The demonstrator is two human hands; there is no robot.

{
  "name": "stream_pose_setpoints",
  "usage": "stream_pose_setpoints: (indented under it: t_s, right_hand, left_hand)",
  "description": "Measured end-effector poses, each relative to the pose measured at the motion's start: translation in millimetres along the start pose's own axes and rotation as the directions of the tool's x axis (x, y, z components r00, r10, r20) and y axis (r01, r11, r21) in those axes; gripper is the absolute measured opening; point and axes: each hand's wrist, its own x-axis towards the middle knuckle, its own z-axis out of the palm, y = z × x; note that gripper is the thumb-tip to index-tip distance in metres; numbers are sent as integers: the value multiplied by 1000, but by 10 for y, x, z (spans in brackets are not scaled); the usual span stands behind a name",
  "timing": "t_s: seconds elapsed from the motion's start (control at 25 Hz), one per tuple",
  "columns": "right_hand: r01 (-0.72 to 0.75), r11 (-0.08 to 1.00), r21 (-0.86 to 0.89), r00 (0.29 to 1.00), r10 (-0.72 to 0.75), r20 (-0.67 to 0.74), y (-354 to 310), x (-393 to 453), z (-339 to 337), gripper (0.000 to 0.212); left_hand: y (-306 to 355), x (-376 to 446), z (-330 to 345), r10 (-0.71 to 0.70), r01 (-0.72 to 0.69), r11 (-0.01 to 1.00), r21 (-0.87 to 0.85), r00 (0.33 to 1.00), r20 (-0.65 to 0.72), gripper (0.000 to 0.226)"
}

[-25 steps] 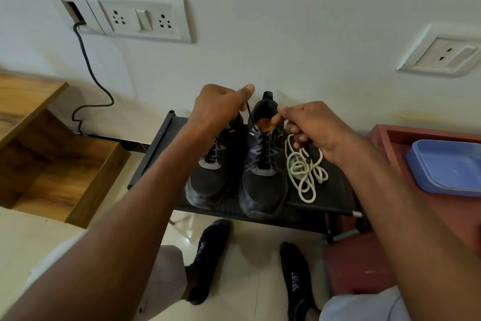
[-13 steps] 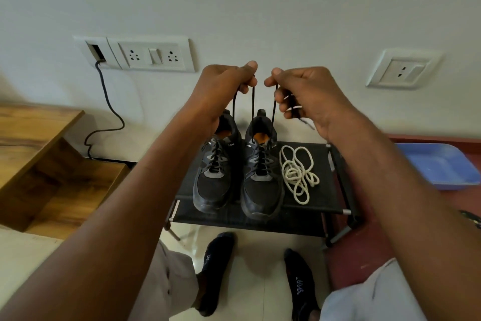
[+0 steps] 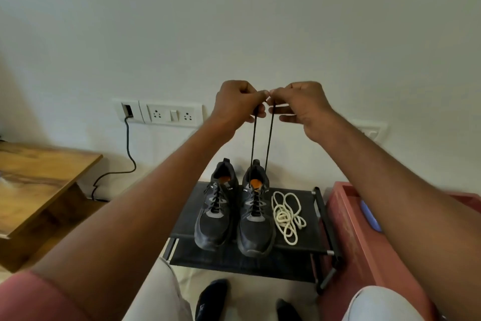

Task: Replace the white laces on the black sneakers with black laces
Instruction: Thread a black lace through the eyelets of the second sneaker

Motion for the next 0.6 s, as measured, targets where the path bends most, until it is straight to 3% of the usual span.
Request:
stream_pose_setpoints:
  t_s: [0.16, 0.28, 0.48, 0.6]
  right_hand:
    - [-64, 985, 163, 998, 58, 36, 97, -43, 13, 15]
    - [-18, 976, 216, 1000, 23, -18, 128, -66, -3, 16]
    - [39, 952, 302, 998, -20, -65, 110, -82, 6, 23]
    - [14, 941, 339, 998, 7, -60, 108, -80, 30, 17]
  left_hand:
    - [-58, -6, -28, 12, -20, 990, -140, 998, -54, 13]
    - [-80, 12, -64, 14, -33, 975, -221, 996, -90, 16]
    - [7, 54, -45, -3, -21, 975, -223, 995, -103, 12]
    - [60, 100, -34, -10, -14, 978, -207, 993, -116, 8]
